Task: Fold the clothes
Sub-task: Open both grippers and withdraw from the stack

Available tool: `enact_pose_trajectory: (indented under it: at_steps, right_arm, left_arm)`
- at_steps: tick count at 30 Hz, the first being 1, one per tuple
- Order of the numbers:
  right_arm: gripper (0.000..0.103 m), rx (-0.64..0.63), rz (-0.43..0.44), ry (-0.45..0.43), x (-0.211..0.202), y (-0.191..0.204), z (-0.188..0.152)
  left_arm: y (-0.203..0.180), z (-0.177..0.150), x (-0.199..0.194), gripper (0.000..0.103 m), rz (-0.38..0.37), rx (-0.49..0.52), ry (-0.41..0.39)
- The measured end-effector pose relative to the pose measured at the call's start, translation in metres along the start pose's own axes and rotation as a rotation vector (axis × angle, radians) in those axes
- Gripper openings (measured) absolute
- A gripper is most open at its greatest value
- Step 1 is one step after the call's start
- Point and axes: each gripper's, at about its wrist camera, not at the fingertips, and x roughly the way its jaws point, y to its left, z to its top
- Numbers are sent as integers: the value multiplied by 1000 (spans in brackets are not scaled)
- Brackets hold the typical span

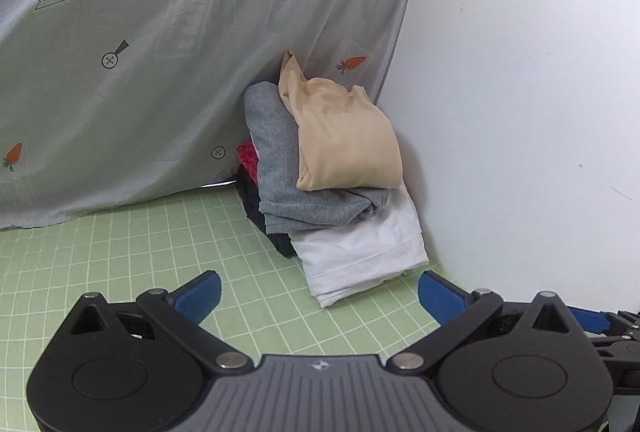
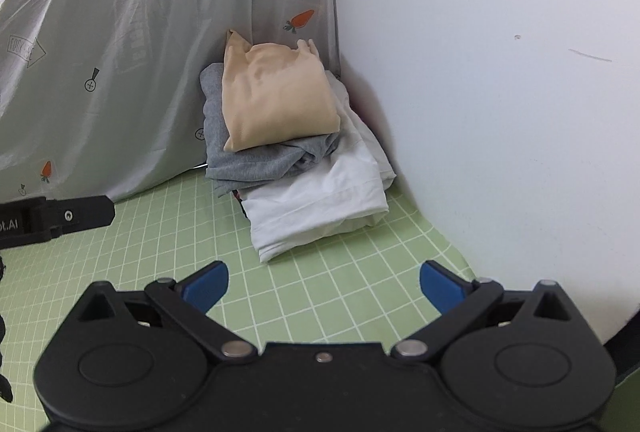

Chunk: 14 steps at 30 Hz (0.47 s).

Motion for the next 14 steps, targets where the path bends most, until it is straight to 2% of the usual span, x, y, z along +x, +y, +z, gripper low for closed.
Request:
enact_pose_trajectory:
  at_steps: [14]
  right_arm:
    - [103, 26, -26, -4, -21, -5, -13]
  left_arm:
    - [-9, -11, -11, 103, -36, 32, 11]
